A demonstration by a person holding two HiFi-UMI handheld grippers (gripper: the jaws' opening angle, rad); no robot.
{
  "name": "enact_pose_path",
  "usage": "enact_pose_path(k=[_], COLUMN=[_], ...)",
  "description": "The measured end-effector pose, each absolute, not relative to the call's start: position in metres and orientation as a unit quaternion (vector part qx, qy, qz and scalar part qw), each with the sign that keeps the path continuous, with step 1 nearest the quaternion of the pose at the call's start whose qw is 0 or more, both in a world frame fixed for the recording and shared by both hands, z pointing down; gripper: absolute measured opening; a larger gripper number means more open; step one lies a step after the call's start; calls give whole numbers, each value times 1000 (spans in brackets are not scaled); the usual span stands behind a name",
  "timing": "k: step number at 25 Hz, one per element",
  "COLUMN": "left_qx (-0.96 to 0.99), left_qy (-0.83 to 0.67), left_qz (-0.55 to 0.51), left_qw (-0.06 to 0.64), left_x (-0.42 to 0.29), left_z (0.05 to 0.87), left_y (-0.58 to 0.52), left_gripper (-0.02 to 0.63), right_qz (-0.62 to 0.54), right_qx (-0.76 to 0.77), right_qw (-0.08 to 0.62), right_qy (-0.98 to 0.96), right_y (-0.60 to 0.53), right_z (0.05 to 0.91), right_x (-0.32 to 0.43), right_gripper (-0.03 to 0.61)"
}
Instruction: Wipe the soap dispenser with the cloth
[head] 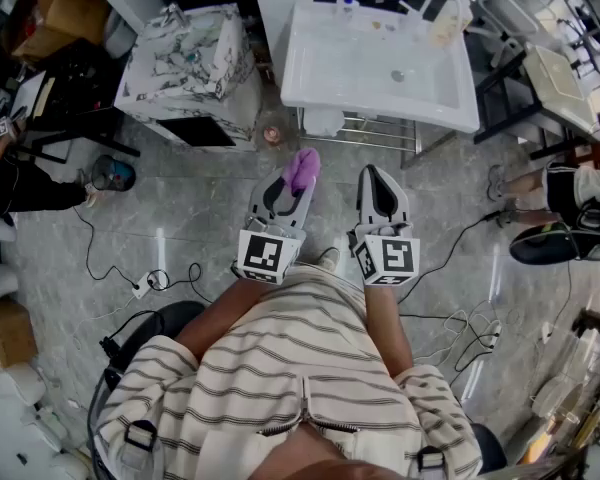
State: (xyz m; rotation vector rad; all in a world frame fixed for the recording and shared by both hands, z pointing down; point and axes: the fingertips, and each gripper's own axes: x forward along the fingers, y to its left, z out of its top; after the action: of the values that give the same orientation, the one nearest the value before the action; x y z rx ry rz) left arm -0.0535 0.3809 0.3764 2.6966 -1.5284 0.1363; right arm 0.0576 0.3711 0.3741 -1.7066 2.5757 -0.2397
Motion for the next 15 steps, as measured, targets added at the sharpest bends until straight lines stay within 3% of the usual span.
enact_pose_path(k=[15], left_qx=[843], left_qy=[-536], left_qz=[41], left_qw=[23], left_x=[-24], left_z=[390], left_y=[409], left_gripper=[118], right_qz=[-76], right_qx=[-536], right_qw=[41], right_qy=[840], right_y=[390], right_z=[381], right_x=[102], right_gripper=[9])
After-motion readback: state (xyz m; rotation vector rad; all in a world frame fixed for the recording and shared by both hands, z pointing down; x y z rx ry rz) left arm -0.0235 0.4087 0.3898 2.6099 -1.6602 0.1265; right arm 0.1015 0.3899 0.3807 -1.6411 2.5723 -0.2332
